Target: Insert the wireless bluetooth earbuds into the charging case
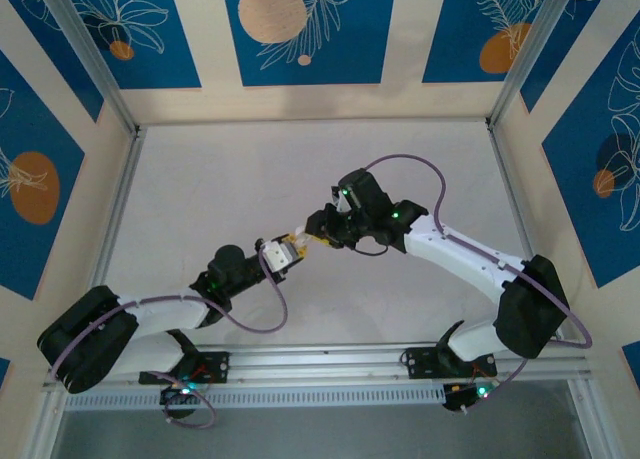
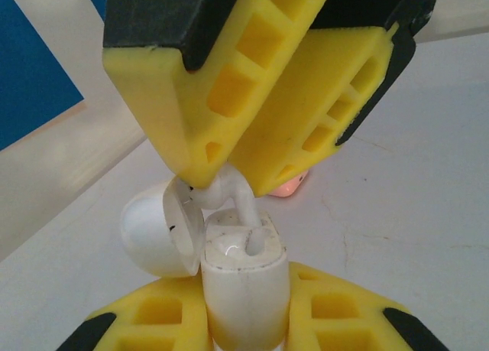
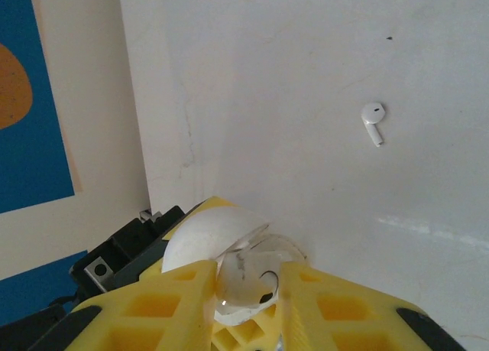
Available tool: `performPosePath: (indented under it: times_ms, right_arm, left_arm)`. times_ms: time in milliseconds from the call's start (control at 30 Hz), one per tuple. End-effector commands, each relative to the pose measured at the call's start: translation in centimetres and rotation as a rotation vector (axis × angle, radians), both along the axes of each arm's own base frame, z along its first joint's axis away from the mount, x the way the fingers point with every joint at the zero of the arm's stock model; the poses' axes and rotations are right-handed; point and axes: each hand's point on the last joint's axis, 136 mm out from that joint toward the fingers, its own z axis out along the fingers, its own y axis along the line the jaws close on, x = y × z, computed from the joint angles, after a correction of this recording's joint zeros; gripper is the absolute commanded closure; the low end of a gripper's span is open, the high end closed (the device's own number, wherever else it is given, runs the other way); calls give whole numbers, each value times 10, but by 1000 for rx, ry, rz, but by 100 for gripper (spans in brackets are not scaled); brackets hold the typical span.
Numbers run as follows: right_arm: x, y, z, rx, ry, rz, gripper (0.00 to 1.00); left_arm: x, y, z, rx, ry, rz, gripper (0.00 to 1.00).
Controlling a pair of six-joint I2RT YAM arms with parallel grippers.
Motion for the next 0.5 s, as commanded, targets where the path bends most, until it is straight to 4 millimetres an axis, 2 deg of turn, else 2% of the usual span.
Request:
performPosePath:
  times_ms: [0, 467]
  right_arm:
    - [-20, 8, -3, 28, 51, 71, 71]
    - [-20, 1, 7, 22, 10, 68, 64]
  left_arm:
    - [-10, -12, 58, -129, -170, -64, 80]
    - [-10, -10, 54, -117, -162, -55, 80]
